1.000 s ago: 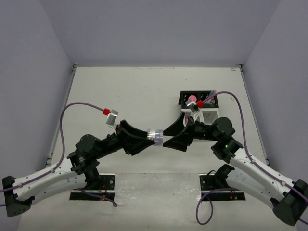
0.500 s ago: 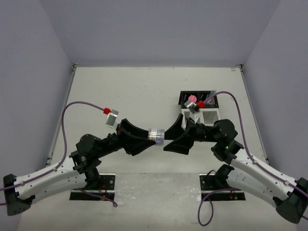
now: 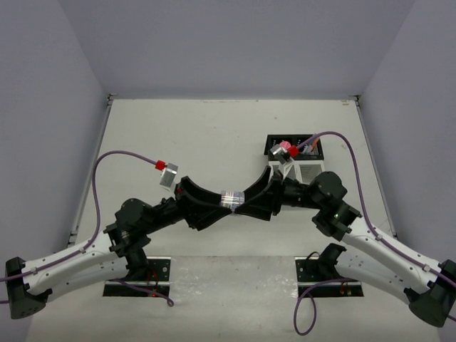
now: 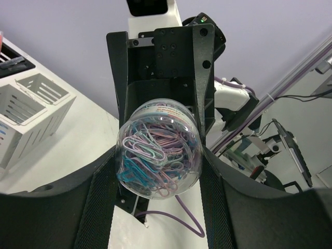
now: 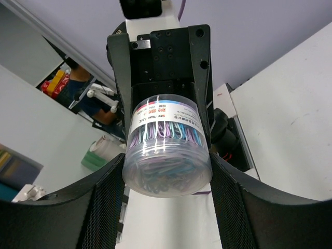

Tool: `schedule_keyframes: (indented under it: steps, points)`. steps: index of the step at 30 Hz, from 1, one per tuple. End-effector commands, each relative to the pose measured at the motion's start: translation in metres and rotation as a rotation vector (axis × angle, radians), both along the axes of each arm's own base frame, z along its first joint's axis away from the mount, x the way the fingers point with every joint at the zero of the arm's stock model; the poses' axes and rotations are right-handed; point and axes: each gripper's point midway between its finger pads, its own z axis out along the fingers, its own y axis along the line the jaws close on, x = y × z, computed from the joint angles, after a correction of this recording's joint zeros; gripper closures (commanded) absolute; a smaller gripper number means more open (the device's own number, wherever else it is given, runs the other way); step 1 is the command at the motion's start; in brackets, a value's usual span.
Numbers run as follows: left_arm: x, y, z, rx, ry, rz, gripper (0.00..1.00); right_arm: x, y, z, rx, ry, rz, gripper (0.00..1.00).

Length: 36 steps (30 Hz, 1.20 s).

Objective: Sort the stationery into containers
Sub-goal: Pick up the stationery from the center of the board, then place the stationery in the storage box.

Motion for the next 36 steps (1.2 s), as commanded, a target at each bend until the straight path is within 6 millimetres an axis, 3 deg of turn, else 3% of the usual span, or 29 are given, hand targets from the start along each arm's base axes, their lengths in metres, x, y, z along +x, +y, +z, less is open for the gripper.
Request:
schedule_keyframes:
  steps: [1, 2, 3, 4, 5, 8, 10, 12, 15, 16, 17, 20, 28, 36]
  points:
    - [0.012, 0.007, 0.015, -0.010, -0.039, 0.083, 0.55, 0.006, 0.002, 0.005, -0.013, -0.039, -0.044, 1.00]
    - [0.016, 0.008, 0.014, 0.012, -0.029, 0.103, 0.24, 0.011, 0.001, -0.001, -0.041, -0.044, -0.071, 1.00]
    - [0.019, 0.009, 0.014, 0.012, -0.024, 0.122, 0.20, 0.014, 0.001, 0.001, -0.037, -0.048, -0.092, 1.00]
    - [0.023, 0.011, 0.011, 0.047, -0.009, 0.148, 0.04, 0.027, -0.002, -0.008, -0.078, -0.046, -0.165, 1.00]
    - [0.034, 0.016, 0.005, 0.098, 0.027, 0.215, 0.00, 0.042, -0.010, -0.015, -0.121, -0.055, -0.255, 1.00]
    - [0.070, 0.047, -0.019, 0.252, 0.144, 0.474, 0.00, 0.072, -0.036, -0.040, -0.261, -0.039, -0.440, 1.00]
    - [0.092, 0.087, -0.046, 0.410, 0.246, 0.710, 0.00, 0.108, -0.074, -0.052, -0.369, -0.035, -0.669, 1.00]
    - [0.097, 0.118, -0.060, 0.511, 0.294, 0.847, 0.00, 0.127, -0.114, -0.075, -0.540, 0.007, -0.847, 1.00]
    - [0.094, 0.129, -0.068, 0.608, 0.272, 0.861, 0.00, 0.150, -0.165, -0.099, -0.778, 0.064, -1.053, 1.00]
    - [0.093, 0.127, -0.069, 0.614, 0.271, 0.848, 0.00, 0.154, -0.172, -0.093, -0.773, 0.069, -1.083, 1.00]
    - [0.092, 0.126, -0.072, 0.647, 0.250, 0.832, 0.00, 0.159, -0.193, -0.110, -0.896, 0.120, -1.133, 1.00]
    - [0.091, 0.125, -0.080, 0.689, 0.250, 0.825, 0.00, 0.172, -0.214, -0.124, -1.003, 0.174, -1.188, 1.00]
    - [0.087, 0.120, -0.092, 0.764, 0.215, 0.763, 0.00, 0.185, -0.258, -0.131, -1.208, 0.226, -1.302, 1.00]
    - [0.083, 0.126, -0.093, 0.756, 0.194, 0.758, 0.00, 0.191, -0.254, -0.146, -1.234, 0.266, -1.244, 1.00]
